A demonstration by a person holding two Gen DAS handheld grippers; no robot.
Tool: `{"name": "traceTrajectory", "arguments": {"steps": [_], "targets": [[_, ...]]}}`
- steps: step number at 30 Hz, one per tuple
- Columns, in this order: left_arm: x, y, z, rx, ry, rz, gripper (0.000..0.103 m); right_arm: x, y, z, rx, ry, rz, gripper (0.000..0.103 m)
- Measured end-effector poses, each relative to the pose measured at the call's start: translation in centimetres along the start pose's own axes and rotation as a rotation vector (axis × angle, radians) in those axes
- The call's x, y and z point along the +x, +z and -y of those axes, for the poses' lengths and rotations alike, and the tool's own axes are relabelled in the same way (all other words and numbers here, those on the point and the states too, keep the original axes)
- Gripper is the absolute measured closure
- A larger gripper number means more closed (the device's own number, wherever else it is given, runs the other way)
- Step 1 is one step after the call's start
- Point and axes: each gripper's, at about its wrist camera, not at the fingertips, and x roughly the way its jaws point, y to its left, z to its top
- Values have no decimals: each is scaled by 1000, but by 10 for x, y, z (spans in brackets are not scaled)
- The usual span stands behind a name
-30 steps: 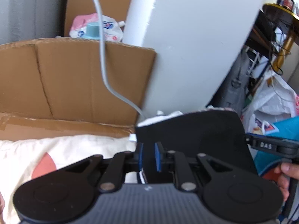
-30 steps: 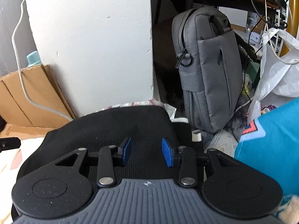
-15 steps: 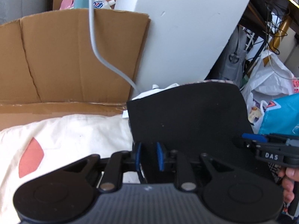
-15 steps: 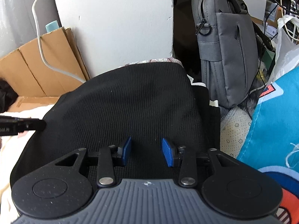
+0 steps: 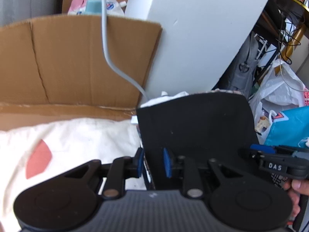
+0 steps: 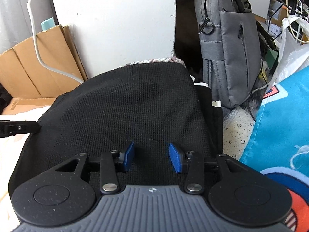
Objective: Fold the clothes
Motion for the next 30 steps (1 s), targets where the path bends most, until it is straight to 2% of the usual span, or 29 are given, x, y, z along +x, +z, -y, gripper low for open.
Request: {"name": "traceTrajectory", "arguments": {"steps": [3, 6, 8, 15, 20, 24, 26, 30], "targets": [[-15, 6, 4, 13, 12, -10, 80, -16, 7, -4, 10, 4, 17, 58], [-39, 11, 14, 85, 46, 26, 79, -30, 14, -6, 32, 1, 21, 58], [-59, 14, 14, 74, 21, 46, 80, -40, 19, -5, 57, -2, 14, 58], [-110, 12, 14, 60, 98, 35, 79, -79, 29, -9, 120, -46, -25, 58], [-140, 5, 13, 5, 174, 33, 62, -109, 34, -25, 122, -90, -28, 54], [-160, 0, 23, 9, 215, 43, 41, -135, 33, -42, 93, -105, -40, 51], [-170, -1, 29, 10, 207, 57, 36, -146, 32, -48, 92, -97, -36, 40], [-189, -6, 38, 5, 207, 77, 8, -166, 25, -64, 68, -87, -45, 27]]}}
